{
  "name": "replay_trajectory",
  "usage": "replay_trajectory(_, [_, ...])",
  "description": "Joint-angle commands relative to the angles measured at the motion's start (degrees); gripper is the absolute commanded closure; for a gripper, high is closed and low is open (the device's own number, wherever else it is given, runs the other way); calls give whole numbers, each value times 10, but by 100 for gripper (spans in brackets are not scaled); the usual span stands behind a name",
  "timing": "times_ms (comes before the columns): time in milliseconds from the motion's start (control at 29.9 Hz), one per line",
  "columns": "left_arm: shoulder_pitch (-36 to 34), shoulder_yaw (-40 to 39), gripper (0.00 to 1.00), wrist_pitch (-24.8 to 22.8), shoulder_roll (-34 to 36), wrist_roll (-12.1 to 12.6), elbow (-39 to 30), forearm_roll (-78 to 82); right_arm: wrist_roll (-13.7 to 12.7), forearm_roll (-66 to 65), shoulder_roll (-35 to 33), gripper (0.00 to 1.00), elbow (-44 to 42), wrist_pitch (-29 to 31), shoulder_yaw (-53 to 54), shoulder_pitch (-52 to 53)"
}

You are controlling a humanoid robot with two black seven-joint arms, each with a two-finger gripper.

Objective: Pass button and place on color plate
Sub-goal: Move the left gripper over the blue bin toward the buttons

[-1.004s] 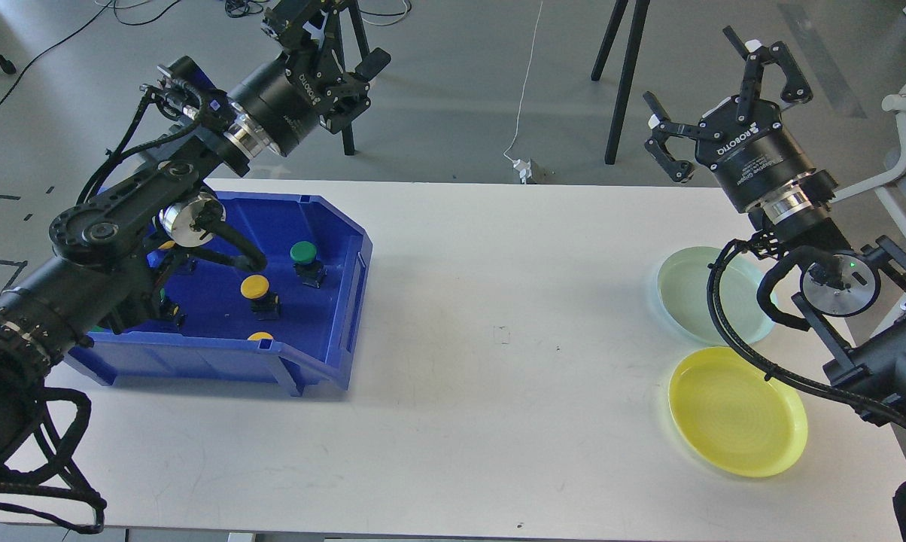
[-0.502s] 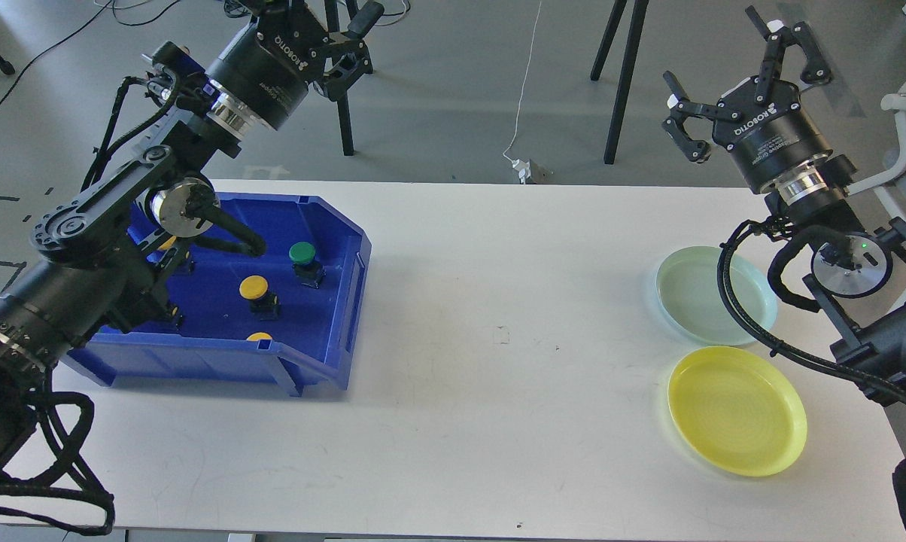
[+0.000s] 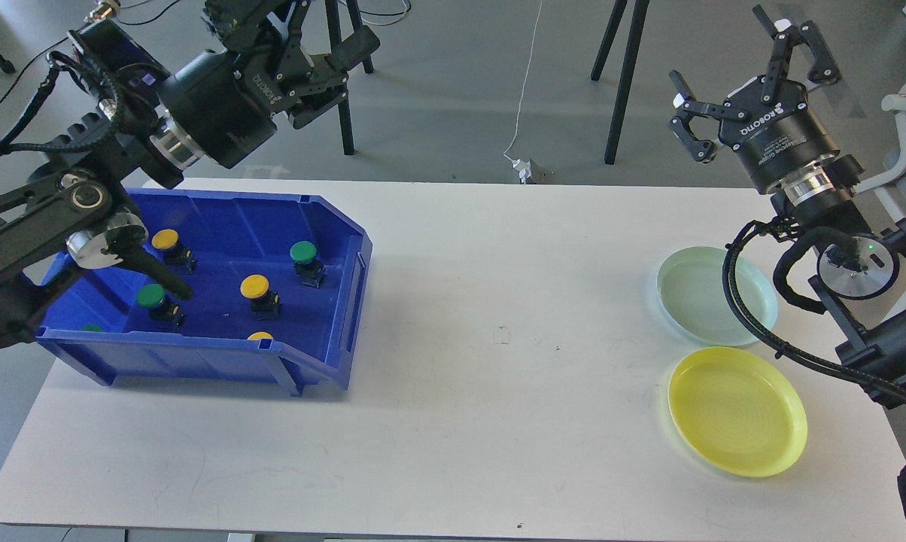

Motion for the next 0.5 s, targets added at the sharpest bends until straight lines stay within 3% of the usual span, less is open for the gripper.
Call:
replay_trajectory(0, [-113,174,1,27,76,0,-5,143,1,0,-6,1,3,-4,1,-3])
replay_trajectory(134, [-212,343,1,29,90,0,24,295,1,0,-7,1,3,-10,1,-5])
replay_trajectory(234, [-227,423,1,31,74,0,59,344,0,0,-7,1,3,-10,1,-6])
replay_trajectory(469, [-198,477,1,42,-20,0,190,356,1,0,-7,1,3,-10,2,-21])
